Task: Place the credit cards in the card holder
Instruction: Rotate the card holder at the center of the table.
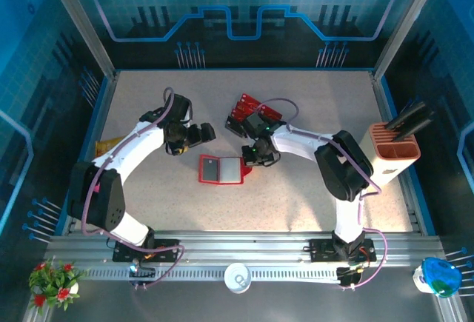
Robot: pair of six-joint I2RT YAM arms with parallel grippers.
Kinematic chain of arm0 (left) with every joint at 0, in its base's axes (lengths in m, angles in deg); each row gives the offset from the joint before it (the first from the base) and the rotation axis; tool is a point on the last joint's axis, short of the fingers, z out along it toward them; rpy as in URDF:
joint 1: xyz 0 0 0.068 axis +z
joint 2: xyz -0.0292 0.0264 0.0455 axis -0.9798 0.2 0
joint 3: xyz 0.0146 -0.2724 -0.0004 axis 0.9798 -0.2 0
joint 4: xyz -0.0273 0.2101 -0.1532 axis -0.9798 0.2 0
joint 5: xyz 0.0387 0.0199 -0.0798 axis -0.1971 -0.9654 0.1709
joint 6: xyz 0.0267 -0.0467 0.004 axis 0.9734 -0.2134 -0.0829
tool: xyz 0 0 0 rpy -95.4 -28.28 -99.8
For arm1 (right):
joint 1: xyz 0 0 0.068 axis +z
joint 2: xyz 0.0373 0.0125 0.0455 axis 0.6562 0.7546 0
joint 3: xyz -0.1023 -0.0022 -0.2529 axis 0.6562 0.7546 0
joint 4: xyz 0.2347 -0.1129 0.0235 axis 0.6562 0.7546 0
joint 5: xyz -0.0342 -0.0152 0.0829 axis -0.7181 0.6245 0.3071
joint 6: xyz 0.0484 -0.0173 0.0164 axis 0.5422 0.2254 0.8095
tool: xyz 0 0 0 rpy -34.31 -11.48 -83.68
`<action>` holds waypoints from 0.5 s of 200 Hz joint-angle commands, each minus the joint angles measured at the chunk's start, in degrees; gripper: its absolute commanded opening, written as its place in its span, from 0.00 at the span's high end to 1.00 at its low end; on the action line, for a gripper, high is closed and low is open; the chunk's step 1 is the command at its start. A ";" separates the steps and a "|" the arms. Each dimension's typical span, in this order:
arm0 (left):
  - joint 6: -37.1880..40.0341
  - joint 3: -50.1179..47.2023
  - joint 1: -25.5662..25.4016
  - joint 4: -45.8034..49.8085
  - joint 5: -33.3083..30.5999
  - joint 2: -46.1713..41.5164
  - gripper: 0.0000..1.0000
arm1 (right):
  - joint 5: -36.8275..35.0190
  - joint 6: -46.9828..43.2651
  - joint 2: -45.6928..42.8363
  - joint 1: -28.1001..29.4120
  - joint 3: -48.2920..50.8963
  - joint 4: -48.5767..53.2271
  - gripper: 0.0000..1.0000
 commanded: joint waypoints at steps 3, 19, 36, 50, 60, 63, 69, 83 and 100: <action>-0.79 2.30 -1.03 0.75 2.59 1.33 0.01 | -0.68 2.52 -4.40 -0.73 3.83 -0.48 1.00; -0.87 2.69 -1.97 0.71 3.01 1.93 0.01 | -1.23 3.37 -5.76 -0.73 5.77 -0.93 1.00; -0.89 3.14 -3.03 0.69 3.37 2.39 0.01 | -1.88 3.48 -6.40 -1.06 6.45 -0.46 0.90; -0.73 3.32 -4.03 0.67 3.26 2.79 0.01 | -2.12 3.35 -6.94 -1.63 6.08 0.47 0.71; -0.47 3.41 -4.78 0.73 3.13 2.88 0.01 | -2.42 3.13 -7.97 -1.80 5.77 0.90 0.67; -0.40 3.41 -5.04 0.86 3.01 2.95 0.01 | -2.44 3.08 -8.40 -1.87 5.68 0.99 0.67; -0.21 3.43 -5.49 0.90 2.90 3.06 0.01 | -2.44 3.04 -9.19 -1.98 5.43 1.09 0.66; 0.35 3.27 -6.61 1.15 2.60 3.16 0.01 | -2.03 3.25 -10.92 -2.06 4.51 1.57 0.66; 1.11 2.69 -7.99 1.07 2.26 3.24 0.01 | -0.43 4.42 -12.55 -1.84 3.74 1.17 0.67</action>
